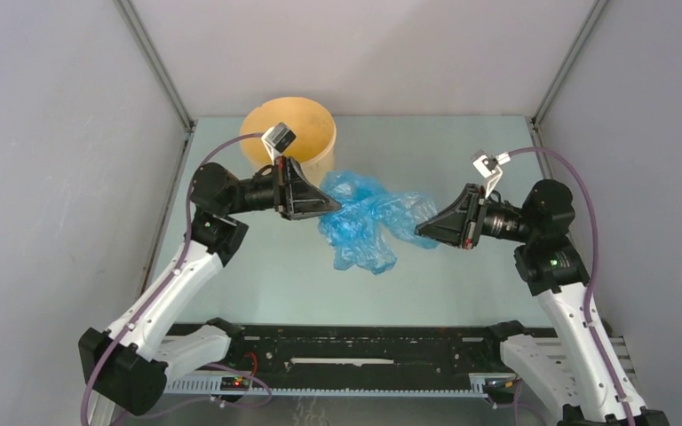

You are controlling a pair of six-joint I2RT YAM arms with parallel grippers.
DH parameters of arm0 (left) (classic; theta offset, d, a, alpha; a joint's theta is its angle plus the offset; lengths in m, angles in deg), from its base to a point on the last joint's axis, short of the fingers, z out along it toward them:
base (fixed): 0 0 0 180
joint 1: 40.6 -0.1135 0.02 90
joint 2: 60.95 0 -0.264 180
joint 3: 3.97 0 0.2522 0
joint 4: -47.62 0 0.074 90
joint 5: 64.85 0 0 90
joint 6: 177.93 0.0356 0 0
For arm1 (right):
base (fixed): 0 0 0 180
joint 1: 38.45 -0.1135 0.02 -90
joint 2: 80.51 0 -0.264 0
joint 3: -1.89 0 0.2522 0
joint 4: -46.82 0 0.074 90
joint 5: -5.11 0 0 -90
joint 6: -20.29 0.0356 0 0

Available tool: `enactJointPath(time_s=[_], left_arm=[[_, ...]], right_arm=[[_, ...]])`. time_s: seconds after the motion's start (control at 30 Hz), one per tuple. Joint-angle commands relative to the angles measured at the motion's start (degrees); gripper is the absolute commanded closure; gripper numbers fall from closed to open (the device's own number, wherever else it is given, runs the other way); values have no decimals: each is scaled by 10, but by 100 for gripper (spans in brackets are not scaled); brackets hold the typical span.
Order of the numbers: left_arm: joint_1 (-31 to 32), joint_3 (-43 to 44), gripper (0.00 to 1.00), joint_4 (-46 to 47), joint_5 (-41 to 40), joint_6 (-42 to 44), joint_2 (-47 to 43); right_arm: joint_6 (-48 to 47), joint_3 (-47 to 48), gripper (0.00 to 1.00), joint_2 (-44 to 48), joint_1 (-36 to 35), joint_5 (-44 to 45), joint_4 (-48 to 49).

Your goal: Put the trash bags into the trash bin

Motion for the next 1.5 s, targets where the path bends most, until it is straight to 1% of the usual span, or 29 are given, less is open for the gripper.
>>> enactJointPath(time_s=[0.0,0.03,0.1,0.13,0.17,0.2,0.23,0.27,0.3,0.37,0.4,0.47,0.53,0.57,0.63,0.7,0.77,0.8,0.87,0.97,1.07,1.17,1.3,1.37,1.47], left_arm=[[-7,3,97,-14,0,3,8],[-12,13,82,-85,-9,49,10],[-29,73,43,-353,-65,209,17],[-38,107,25,-492,-116,289,24],[-45,141,15,-606,-172,348,41],[-47,171,12,-697,-238,396,54],[-47,195,9,-763,-295,425,64],[-45,206,7,-795,-341,439,64],[-42,209,4,-806,-381,446,59],[-38,205,3,-808,-443,436,34],[-32,201,3,-799,-465,426,21],[-5,188,3,-771,-497,409,-2],[41,166,3,-726,-496,383,-12],[68,151,3,-686,-487,370,-13],[126,124,3,-626,-475,354,-6],[184,110,1,-592,-482,350,11],[207,91,0,-564,-479,344,34],[211,80,0,-552,-477,335,44],[214,46,0,-497,-459,316,56],[212,4,0,-408,-430,286,68],[210,-15,3,-359,-412,270,76],[206,-35,3,-345,-417,276,59],[174,-88,3,-334,-418,265,7],[149,-114,3,-337,-421,258,-26],[122,-129,4,-383,-442,266,-65]], right_arm=[[6,33,95,-12,-35,23,-34],[8,48,100,-13,-35,35,-60],[11,98,100,-17,-25,118,-162],[22,129,100,-25,-16,162,-221],[48,171,100,-36,-3,200,-290],[63,190,100,-54,13,233,-363],[94,215,100,-72,26,243,-426],[105,228,100,-93,35,240,-480],[122,237,100,-110,38,254,-535],[150,243,100,-124,36,263,-600],[175,242,100,-119,35,282,-609],[214,240,100,-97,37,314,-591],[251,239,100,-83,45,326,-569],[266,238,100,-85,48,321,-557],[293,233,100,-99,51,297,-537],[311,227,100,-113,52,271,-512],[318,226,100,-123,57,249,-489],[318,226,100,-126,59,240,-480],[308,226,100,-129,62,216,-464],[266,226,100,-132,63,148,-440],[238,226,100,-120,63,104,-395],[236,226,100,-106,61,78,-347],[254,221,100,-106,51,41,-296],[302,200,100,-101,38,23,-227],[375,162,100,-100,24,-8,-134]])
